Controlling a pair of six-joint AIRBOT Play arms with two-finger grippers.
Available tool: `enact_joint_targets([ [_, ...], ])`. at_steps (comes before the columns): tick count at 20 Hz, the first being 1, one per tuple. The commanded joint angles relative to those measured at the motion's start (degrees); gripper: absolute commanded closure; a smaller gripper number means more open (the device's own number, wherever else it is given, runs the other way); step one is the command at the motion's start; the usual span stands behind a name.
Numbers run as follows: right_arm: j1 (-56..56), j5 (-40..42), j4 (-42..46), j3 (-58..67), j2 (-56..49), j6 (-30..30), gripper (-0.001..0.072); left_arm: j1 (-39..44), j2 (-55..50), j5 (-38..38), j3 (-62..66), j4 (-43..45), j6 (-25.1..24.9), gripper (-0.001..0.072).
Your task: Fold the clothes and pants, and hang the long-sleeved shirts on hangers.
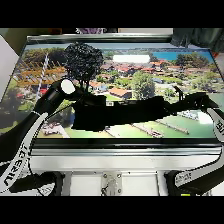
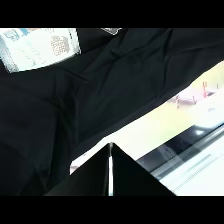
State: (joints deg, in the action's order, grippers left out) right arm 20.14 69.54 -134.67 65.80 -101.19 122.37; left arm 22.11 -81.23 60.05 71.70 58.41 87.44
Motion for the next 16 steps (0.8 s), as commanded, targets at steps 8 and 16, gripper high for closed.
enact_joint_targets([
  [8, -2.5, 6.4, 10.3, 4.3, 10.9, -5.0, 0.0685, 4.3, -5.4, -1.4, 0.4, -1.3, 3.0, 0.0684],
  [16, -14.9, 12.8, 22.1, 11.9, 24.2, -16.2, 0.0684, 14.5, -26.8, -2.9, 20.2, -3.8, 2.4, 0.0683],
])
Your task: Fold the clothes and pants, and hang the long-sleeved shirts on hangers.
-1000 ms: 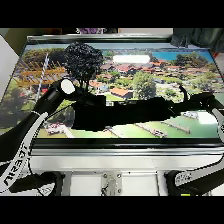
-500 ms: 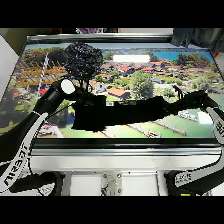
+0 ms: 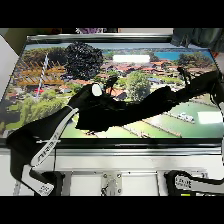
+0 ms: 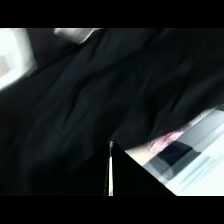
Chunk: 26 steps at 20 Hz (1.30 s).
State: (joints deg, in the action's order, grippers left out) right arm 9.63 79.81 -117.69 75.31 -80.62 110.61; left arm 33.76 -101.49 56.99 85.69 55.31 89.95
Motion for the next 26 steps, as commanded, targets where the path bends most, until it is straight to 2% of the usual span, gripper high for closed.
enact_joint_targets([
  [1, -6.1, 3.0, 7.0, 3.2, 4.3, -5.5, 0.0685, 3.5, -8.4, 0.7, 7.9, -1.4, -0.2, 0.0683],
  [4, -10.9, 5.0, 13.2, 5.5, 4.5, -8.8, 0.0684, 4.7, -12.8, 3.2, 11.2, -1.3, -0.2, 0.0683],
  [8, -16.0, 5.9, 18.4, 6.9, 4.5, -10.4, 0.0684, 4.5, -14.3, 4.1, 11.5, -1.5, 0.1, 0.0683],
  [12, -19.8, 5.8, 18.9, 8.2, 4.5, -11.2, 0.0685, 2.9, -11.5, 4.2, 11.5, -1.4, 0.1, 0.0683],
  [14, -21.3, 5.8, 18.9, 9.7, 4.5, -13.4, 0.0684, 1.2, -9.4, 4.5, 11.5, -1.3, 0.1, 0.0683],
  [21, -29.5, 3.9, 18.5, 13.6, 4.5, -19.7, 0.0685, -13.0, 1.3, 5.2, 11.5, -0.8, -1.7, 0.0683],
  [26, -38.5, -4.5, 18.5, 13.6, 3.7, -30.8, 0.0685, -25.8, 8.9, 8.3, 11.5, -0.8, -3.2, 0.0683],
])
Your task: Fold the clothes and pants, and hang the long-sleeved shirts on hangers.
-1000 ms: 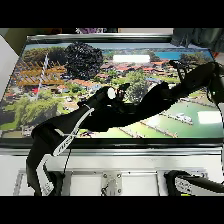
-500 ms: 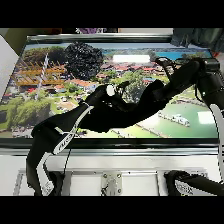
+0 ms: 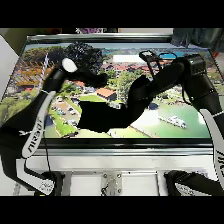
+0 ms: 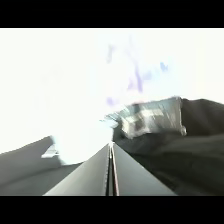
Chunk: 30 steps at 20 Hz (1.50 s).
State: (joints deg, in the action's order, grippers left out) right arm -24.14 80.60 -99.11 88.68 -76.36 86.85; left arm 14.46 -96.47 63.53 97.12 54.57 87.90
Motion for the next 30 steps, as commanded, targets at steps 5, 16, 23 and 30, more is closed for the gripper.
enact_joint_targets([
  [5, -13.1, -15.4, -4.6, 0.2, -7.8, -18.6, 0.0685, -16.9, 9.3, 5.5, 0.0, 0.0, -2.6, 0.0683],
  [16, -24.1, -43.3, -17.8, 0.3, -26.4, -24.1, 0.0683, -25.4, 16.1, 10.3, 0.0, 0.0, -5.0, 0.0683],
  [23, -24.9, -61.1, -25.0, 3.9, -26.8, -18.8, 0.0, -24.7, 16.1, 11.1, 0.0, -0.2, -5.0, 0.0683],
  [30, -13.9, -50.7, -15.9, -6.0, -9.2, -7.0, 0.0001, -24.6, 21.3, 9.5, -5.0, -0.1, -5.6, 0.0683],
])
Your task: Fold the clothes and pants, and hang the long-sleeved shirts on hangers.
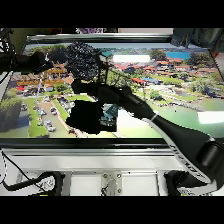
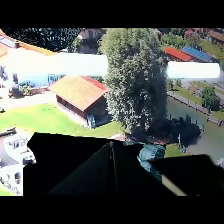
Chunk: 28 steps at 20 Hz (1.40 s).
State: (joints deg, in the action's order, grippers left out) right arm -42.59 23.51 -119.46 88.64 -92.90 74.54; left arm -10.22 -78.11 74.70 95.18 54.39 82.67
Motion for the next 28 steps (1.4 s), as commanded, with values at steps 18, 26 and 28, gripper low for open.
enact_joint_targets([
  [18, 19.5, 16.9, -18.4, -37.6, 7.3, 21.4, -0.0003, 14.3, 18.4, -13.0, -34.5, 0.0, -1.0, 0.0683],
  [26, 18.3, 16.9, -27.3, -35.8, 4.0, 26.2, -0.0005, 14.3, 18.4, -12.8, -34.5, 0.0, -1.0, 0.0683],
  [28, 17.0, 16.5, -28.6, -32.0, 1.1, 26.2, -0.0004, 14.3, 18.4, -12.7, -34.5, 0.0, -1.0, 0.0683],
])
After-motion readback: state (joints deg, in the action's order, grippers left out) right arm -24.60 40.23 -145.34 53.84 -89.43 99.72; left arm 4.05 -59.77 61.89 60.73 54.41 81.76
